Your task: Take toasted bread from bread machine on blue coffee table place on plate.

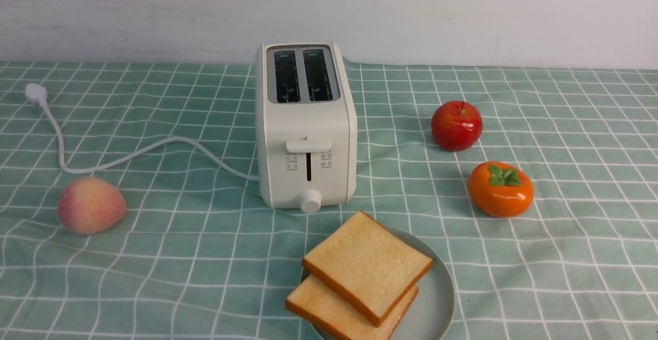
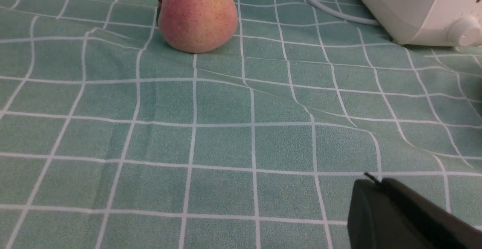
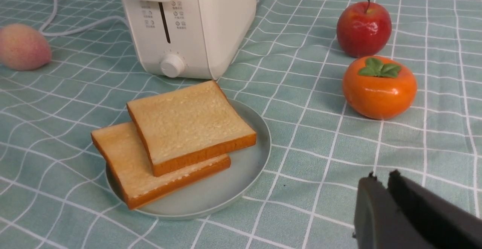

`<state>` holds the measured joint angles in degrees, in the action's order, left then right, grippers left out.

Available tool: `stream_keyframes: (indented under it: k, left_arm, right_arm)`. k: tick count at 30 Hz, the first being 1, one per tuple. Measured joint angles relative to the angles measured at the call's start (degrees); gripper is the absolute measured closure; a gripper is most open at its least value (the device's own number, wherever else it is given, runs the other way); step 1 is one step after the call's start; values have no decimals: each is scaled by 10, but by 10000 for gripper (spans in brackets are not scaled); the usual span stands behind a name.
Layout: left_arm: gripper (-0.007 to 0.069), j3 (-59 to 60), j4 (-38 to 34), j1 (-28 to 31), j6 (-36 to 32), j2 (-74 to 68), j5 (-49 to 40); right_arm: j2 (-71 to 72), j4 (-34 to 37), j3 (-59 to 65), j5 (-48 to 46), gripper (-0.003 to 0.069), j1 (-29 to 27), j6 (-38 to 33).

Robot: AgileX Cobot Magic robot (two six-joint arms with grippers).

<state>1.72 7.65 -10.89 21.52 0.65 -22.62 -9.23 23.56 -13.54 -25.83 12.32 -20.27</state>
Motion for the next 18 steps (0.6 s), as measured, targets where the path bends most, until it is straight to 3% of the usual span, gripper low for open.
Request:
stream_keyframes:
  k: [18]
  left_arm:
    - [622, 0, -2, 0, 1, 0, 1]
  right_arm:
    - [0, 0, 0, 0, 581, 0, 0]
